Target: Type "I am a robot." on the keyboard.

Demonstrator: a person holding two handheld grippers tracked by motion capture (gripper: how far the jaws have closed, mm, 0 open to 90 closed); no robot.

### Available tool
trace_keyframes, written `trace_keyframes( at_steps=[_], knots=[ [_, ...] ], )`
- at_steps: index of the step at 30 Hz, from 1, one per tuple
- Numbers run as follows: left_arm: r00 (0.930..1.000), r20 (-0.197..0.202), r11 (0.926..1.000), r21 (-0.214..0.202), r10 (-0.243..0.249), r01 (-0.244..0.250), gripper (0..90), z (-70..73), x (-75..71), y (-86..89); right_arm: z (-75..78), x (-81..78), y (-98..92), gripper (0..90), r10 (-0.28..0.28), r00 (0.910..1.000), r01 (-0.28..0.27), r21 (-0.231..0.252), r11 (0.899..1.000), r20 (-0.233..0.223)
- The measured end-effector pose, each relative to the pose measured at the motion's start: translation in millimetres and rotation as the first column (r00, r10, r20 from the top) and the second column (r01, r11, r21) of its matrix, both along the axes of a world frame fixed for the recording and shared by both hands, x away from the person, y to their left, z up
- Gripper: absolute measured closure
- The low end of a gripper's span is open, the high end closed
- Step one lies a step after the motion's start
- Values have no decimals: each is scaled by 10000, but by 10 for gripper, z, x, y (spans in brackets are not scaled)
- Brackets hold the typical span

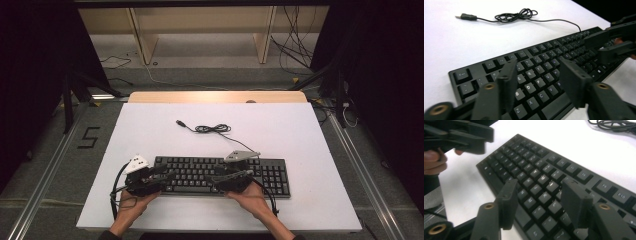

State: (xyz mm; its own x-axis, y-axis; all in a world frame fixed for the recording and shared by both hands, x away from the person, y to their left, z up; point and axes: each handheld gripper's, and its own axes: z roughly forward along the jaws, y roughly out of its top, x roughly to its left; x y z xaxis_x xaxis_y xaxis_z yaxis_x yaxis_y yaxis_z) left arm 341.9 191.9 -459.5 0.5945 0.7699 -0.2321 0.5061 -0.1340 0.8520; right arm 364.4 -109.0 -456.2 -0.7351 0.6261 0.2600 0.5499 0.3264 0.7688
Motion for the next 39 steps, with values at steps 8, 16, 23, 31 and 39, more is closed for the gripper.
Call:
trace_keyframes(
  at_steps=[8, 16, 23, 31, 39],
  knots=[
    [9983, -409, 9972, 607, -418, 442, 726, -31, 170, -161, -5, -96, -71, 443, 114, 9999, -114, 188, 9998, -22],
    [9943, -705, 9908, 1041, -795, 866, 888, -62, 287, -299, -35, -171, -80, 402, 248, 9997, -248, 114, 9996, 36],
    [9903, -1090, 9866, 1289, -858, 997, 889, -108, 405, -396, -23, -212, -108, 390, 247, 9997, -249, 149, 9996, 73],
    [9884, -1247, 9845, 1415, -865, 1040, 890, -145, 470, -449, -16, -234, -114, 369, 269, 9996, -270, 173, 9995, 71],
    [9862, -1370, 9802, 1617, -924, 1143, 890, -181, 492, -511, -10, -259, -114, 350, 277, 9996, -279, 192, 9994, 92]
  ],
)
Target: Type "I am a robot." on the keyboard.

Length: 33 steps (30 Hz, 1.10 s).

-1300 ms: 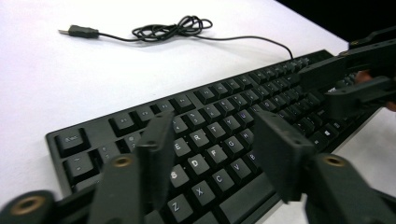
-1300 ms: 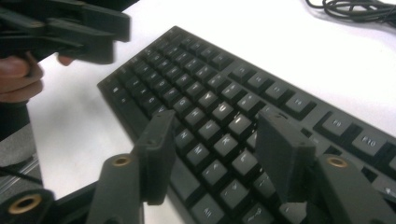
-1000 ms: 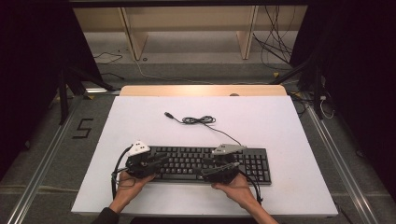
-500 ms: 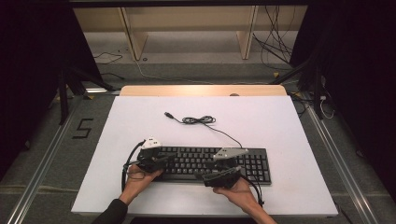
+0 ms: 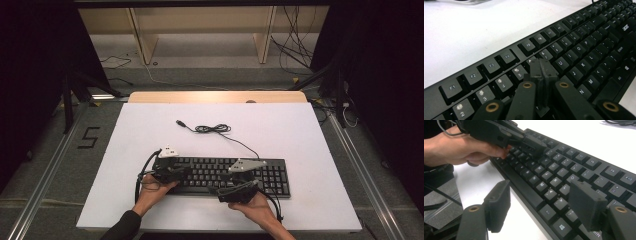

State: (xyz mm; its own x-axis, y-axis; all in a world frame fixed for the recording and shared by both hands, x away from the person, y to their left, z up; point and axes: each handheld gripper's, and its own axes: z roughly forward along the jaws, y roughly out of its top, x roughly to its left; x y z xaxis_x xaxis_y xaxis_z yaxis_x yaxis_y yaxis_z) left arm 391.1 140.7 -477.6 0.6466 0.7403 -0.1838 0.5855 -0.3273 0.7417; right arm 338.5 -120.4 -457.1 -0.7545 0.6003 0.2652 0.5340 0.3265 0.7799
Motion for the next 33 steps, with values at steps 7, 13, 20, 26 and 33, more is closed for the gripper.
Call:
trace_keyframes(
  at_steps=[7, 13, 20, 26, 33],
  knots=[
    [10000, 1, 10000, -47, 52, -52, 890, -9, 2, 3, 4, -5, -4, 347, 32, 10000, -32, -31, 10000, 11],
    [10000, 22, 10000, 52, 19, -19, 892, -43, -14, -11, 8, -7, -3, 347, 18, 10000, -18, -49, 10000, 13],
    [9999, 41, 9999, 67, 111, -111, 890, -24, -16, -2, 14, -6, -8, 347, -4, 10000, 4, -16, 10000, 33],
    [9991, 181, 9984, -441, 373, -365, 839, 29, -41, 57, 25, 10, -31, 347, -157, 9998, 156, 74, 9999, 126],
    [9985, 376, 9947, -958, 399, -361, 708, 114, -108, 149, 23, 28, -38, 371, -285, 9994, 284, 55, 9996, 201]
  ],
)
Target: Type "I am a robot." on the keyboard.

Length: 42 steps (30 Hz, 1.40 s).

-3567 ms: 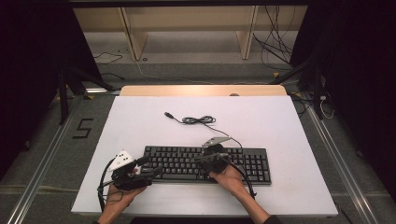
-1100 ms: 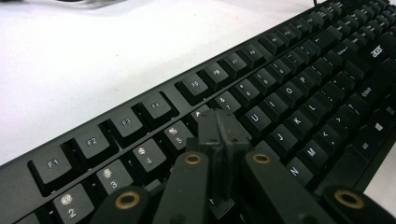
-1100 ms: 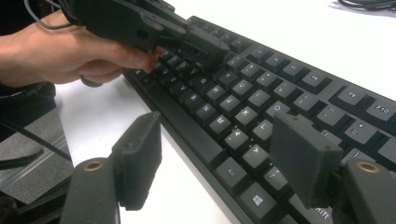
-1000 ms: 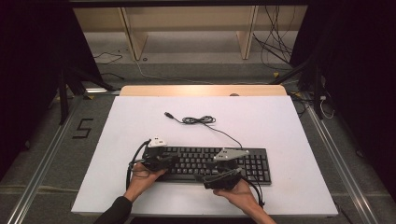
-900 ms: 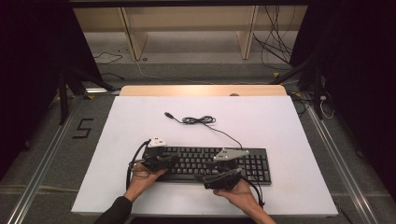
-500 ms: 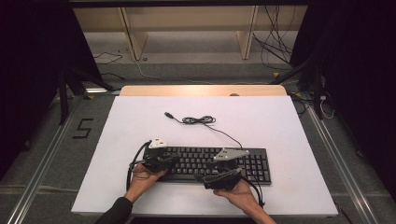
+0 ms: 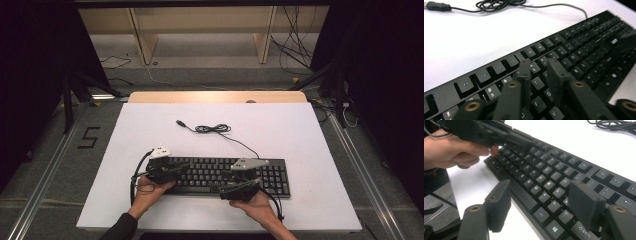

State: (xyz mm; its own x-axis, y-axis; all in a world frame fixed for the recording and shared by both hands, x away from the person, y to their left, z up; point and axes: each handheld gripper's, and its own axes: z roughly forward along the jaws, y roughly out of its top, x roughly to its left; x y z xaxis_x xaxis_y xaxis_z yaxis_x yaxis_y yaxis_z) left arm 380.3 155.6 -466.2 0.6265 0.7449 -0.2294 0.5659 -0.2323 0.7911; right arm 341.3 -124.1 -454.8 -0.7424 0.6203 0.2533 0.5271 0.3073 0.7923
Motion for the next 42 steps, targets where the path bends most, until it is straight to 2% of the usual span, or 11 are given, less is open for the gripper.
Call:
trace_keyframes(
  at_steps=[7, 12, 19, 28, 42],
  knots=[
    [9994, 339, 9989, -468, 8, 8, 522, 83, -141, 97, -19, 24, 7, 468, -164, 9999, 164, -229, 9996, -31],
    [9977, 665, 9946, -1037, 103, -33, 404, 131, -252, 185, -26, 39, 3, 533, -215, 9998, 214, -304, 9993, -15],
    [9941, 1073, 9877, -1566, 133, 37, 321, 164, -403, 284, -32, 49, 11, 595, -102, 9999, 101, -260, 9996, -29],
    [9938, 1108, 9863, -1646, 89, 96, 280, 144, -504, 337, -52, 59, 43, 705, -12, 10000, 11, -394, 9992, -16],
    [9933, 1156, 9904, -1379, 94, 66, 269, 107, -608, 383, -84, 99, 85, 857, 76, 9999, -85, -614, 9981, -141]
  ],
)
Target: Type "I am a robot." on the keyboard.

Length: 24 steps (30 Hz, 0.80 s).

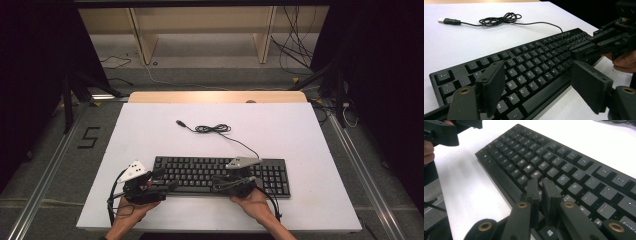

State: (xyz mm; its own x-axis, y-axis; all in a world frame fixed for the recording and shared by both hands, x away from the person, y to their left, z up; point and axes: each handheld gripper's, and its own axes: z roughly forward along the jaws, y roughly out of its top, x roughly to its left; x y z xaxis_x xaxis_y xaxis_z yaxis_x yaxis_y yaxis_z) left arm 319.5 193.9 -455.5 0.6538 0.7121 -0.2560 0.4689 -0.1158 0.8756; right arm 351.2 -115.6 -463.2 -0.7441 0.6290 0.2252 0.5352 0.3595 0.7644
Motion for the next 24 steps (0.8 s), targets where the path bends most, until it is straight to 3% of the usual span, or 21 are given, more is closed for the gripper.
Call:
trace_keyframes(
  at_steps=[24],
  knots=[
    [10000, -6, 9997, 243, -41, 42, 264, -49, -75, 7, -97, 54, 30, 891, -220, 9995, 202, -804, 9966, -212]
  ],
)
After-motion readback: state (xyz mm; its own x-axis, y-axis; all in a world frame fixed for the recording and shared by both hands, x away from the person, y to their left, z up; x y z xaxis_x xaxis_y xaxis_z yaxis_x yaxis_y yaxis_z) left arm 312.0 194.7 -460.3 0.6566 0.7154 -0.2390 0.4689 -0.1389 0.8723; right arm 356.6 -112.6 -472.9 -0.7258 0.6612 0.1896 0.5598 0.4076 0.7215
